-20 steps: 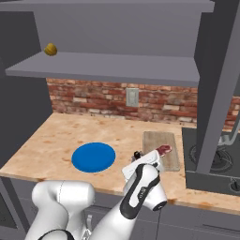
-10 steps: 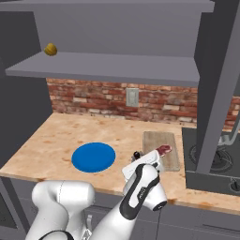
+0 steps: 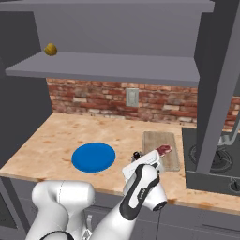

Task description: Pick the steak from the plate and place it on the cutting board. Then pick the condiment bottle from the cabinet and place it next to the cutting board.

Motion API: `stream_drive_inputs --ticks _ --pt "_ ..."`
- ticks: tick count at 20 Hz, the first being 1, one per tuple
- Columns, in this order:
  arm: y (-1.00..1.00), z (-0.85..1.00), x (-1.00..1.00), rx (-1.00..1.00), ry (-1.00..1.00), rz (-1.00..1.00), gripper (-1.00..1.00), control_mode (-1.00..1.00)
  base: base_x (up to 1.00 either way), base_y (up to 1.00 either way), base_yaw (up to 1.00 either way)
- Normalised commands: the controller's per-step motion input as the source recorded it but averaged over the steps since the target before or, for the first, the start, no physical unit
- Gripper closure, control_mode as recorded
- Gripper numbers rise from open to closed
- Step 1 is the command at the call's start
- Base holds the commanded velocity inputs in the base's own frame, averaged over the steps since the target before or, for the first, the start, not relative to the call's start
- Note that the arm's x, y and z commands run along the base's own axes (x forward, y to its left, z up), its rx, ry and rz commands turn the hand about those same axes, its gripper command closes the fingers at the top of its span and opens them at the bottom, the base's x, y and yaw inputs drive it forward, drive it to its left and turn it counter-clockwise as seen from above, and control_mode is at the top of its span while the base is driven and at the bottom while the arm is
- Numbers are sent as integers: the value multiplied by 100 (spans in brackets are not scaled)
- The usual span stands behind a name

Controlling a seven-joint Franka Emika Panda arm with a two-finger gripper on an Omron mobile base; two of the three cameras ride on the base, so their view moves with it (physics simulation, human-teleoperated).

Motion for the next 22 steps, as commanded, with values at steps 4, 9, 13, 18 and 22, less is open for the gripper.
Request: stream_drive_inputs --ticks 4,9,13,18,22 --pt "-3 -1 0 0 0 0 100 -100 0 0 0" --pt "-6 -2 0 0 0 0 100 -100 0 0 0" --pt "-4 -4 0 0 0 0 100 -100 0 0 0" --pt "-2 -5 0 0 0 0 100 -100 0 0 0" --pt "-3 -4 0 0 0 0 -100 -100 0 0 0"
